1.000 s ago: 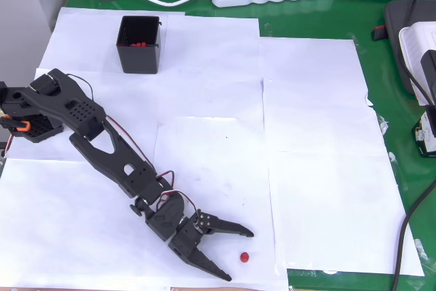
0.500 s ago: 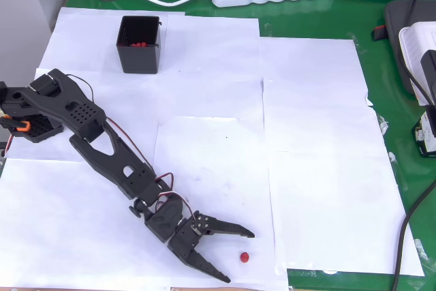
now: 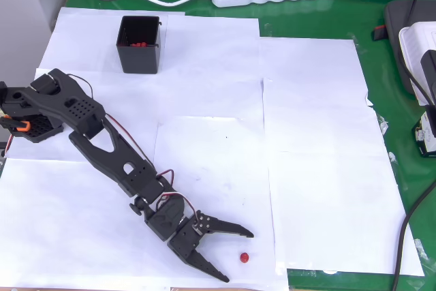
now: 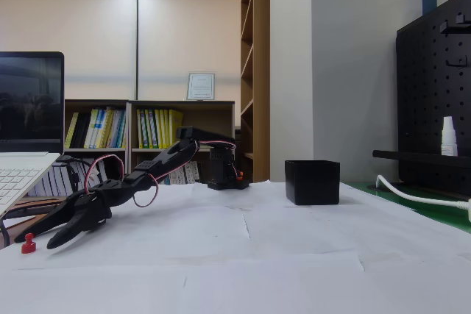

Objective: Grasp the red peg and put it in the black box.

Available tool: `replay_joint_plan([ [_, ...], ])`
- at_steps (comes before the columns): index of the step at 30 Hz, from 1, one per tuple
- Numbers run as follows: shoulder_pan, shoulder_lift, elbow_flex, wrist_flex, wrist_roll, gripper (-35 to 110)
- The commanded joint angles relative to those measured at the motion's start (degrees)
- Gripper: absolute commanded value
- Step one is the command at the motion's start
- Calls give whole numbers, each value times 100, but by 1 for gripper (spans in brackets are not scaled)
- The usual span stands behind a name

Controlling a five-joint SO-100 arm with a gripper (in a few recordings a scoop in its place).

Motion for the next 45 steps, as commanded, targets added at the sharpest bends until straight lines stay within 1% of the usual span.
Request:
replay_joint_plan([
  [1,-114,18,70,299,-18,40],
  [12,-325,220,422,290,-633,41],
  [22,-536,220,536,316,-229,41],
  [40,-466,246,519,316,-475,39],
  [45,-439,246,527,308,-483,33],
])
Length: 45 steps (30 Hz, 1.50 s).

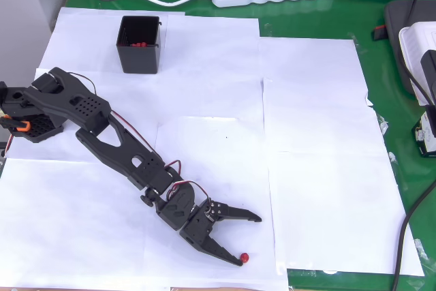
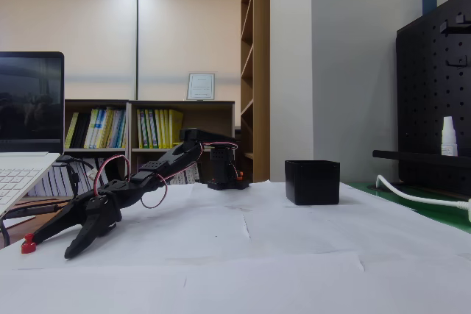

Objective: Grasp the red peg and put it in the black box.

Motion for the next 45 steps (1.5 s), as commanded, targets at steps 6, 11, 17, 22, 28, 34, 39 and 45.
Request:
replay_joint_plan([
  [6,9,35,97,141,-70,27],
  [11,9,44,132,141,-9,12],
  [17,9,44,158,141,79,5],
  [22,9,70,158,105,97,0],
  [28,18,88,158,79,97,0],
  [34,26,132,158,9,26,1],
  [39,26,149,158,-88,62,9],
  [45,26,193,149,-220,70,21],
])
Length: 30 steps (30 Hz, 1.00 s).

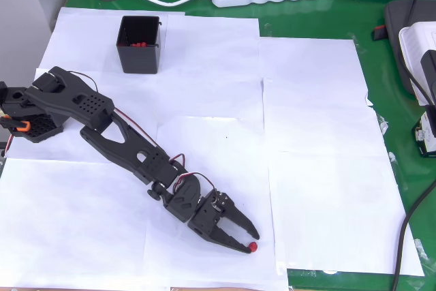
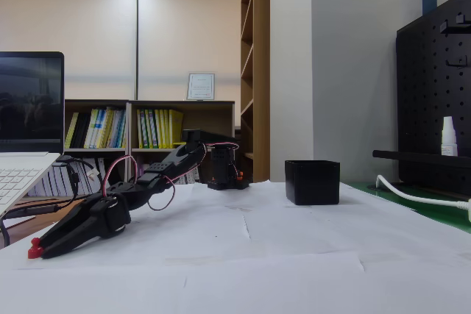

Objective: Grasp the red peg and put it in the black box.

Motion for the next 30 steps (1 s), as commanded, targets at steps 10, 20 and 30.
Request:
replay_joint_plan([
  [10,123,88,62,-26,26,0],
  [20,132,-44,299,193,176,0],
  [30,158,-870,1160,1767,536,0],
])
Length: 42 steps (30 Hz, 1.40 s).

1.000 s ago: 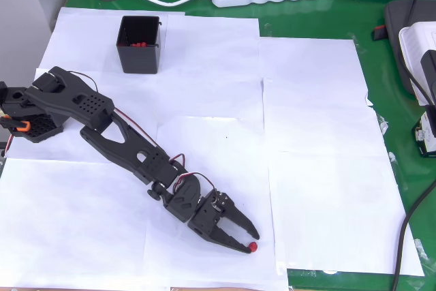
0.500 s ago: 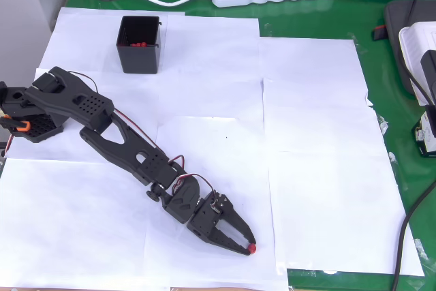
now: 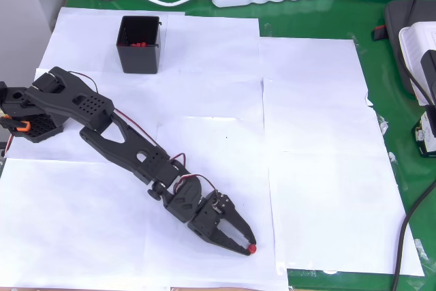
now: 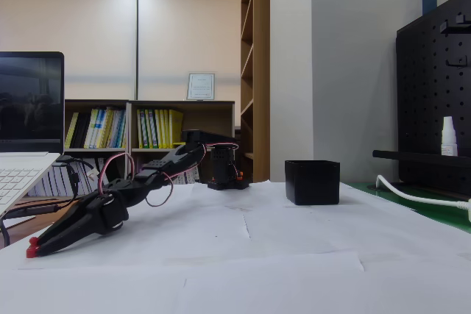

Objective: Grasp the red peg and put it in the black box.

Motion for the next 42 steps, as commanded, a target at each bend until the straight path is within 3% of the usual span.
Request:
replay_joint_plan([
  [1,105,-756,404,325,149,0],
  [14,114,-2004,633,984,589,0],
  [30,-229,-5282,-1424,1090,2039,0],
  [35,-703,-6390,-2232,1529,2856,0],
  [42,-1679,-7717,-3270,2962,2979,0],
])
